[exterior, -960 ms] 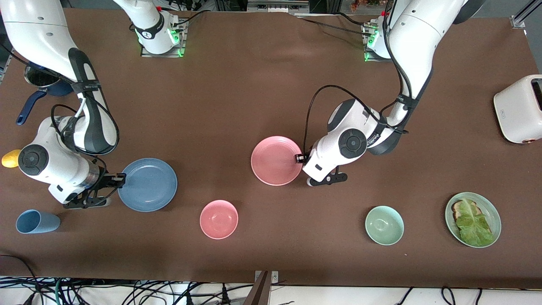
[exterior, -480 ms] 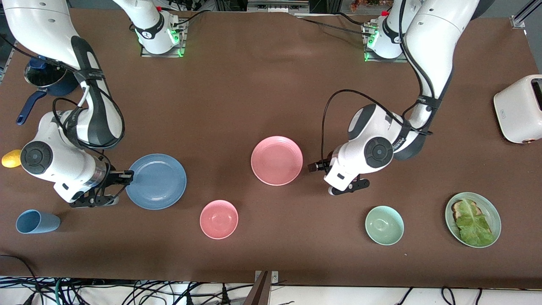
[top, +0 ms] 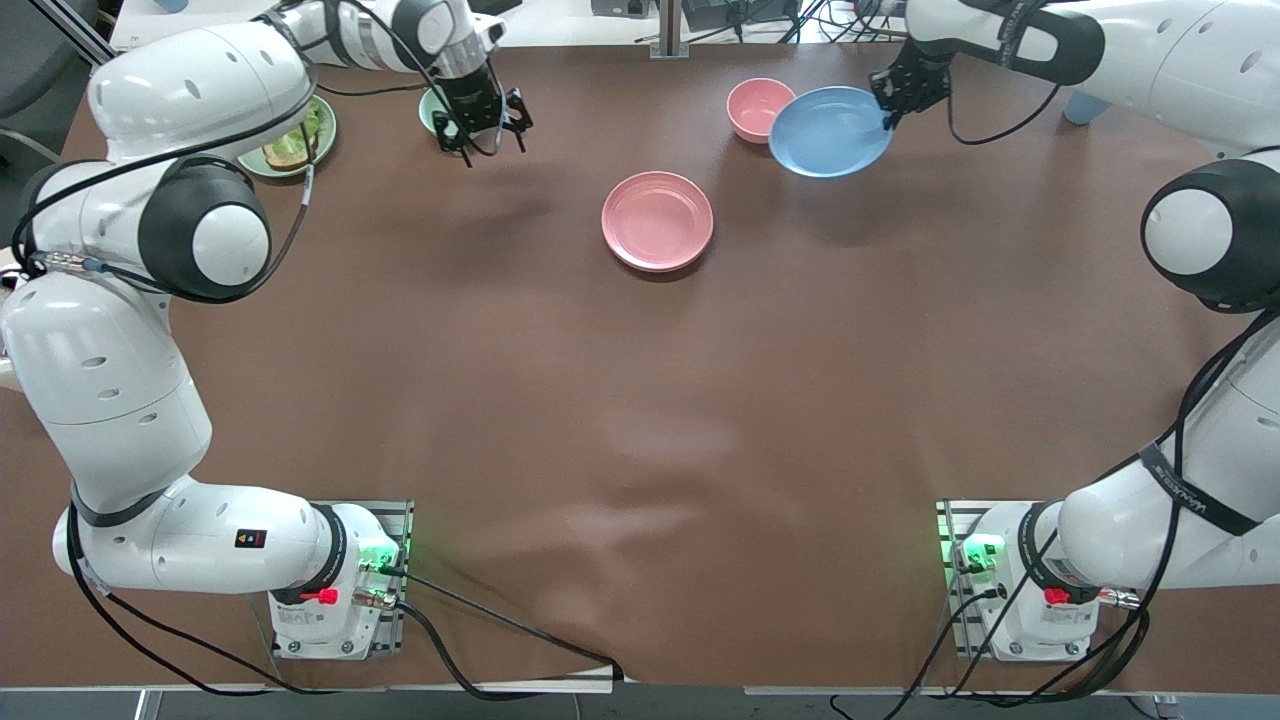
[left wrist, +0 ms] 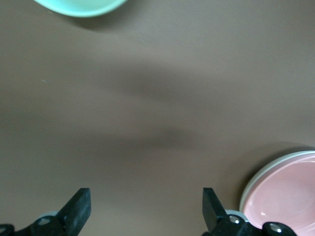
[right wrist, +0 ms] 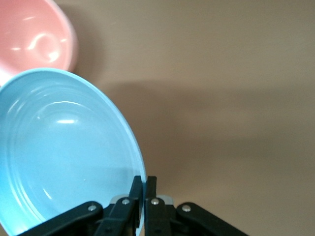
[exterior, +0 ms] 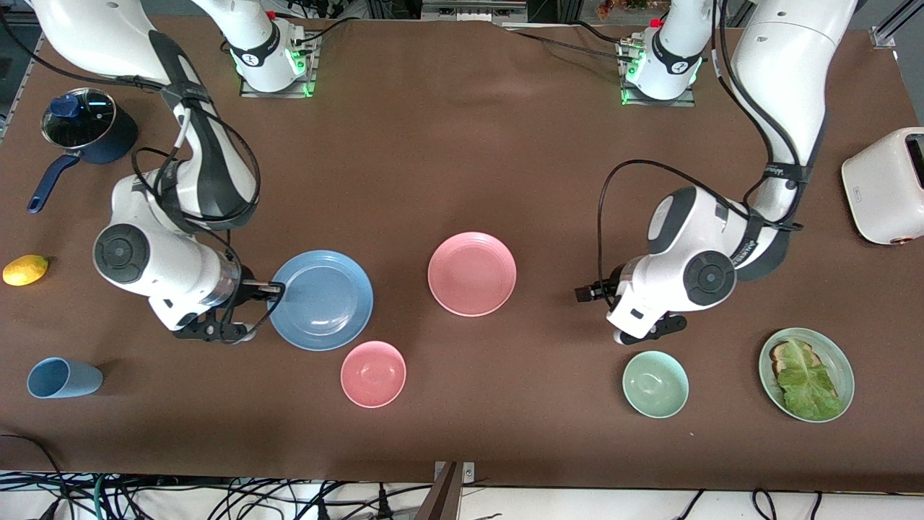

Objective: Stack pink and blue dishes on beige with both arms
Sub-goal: 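Place the blue plate on the pink while the left gripper withdraws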

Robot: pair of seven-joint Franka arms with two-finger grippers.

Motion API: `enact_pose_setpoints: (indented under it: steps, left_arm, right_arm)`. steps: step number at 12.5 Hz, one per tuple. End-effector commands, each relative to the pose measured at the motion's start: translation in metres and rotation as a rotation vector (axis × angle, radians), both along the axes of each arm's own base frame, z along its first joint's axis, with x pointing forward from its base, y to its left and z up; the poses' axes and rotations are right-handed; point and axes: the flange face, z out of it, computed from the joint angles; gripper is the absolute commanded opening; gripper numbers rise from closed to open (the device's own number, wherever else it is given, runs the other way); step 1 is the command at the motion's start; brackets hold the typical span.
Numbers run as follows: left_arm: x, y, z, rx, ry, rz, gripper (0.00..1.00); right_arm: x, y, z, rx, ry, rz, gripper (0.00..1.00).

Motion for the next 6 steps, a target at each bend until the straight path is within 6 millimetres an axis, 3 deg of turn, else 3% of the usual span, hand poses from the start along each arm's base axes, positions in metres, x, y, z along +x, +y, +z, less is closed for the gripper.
enact_pose_setpoints:
  steps: [1, 4, 6]
  left_arm:
    - [0.000, 0.051, 0.021, 0.012, 0.022, -0.044, 1.00]
    - [0.001, 0.107, 0.038, -0.004, 0.038, -0.075, 1.00]
    - [0.000, 0.147, 0.048, -0.016, 0.046, -0.087, 1.00]
  right_arm:
    - [-0.020, 0.062, 0.009, 0.001, 0.019, -0.080, 0.00]
    - [-0.050, 0.147, -0.001, -0.005, 0.001, -0.167, 0.00]
    - [-0.066, 0.184, -0.009, 0.002, -0.007, -0.207, 0.00]
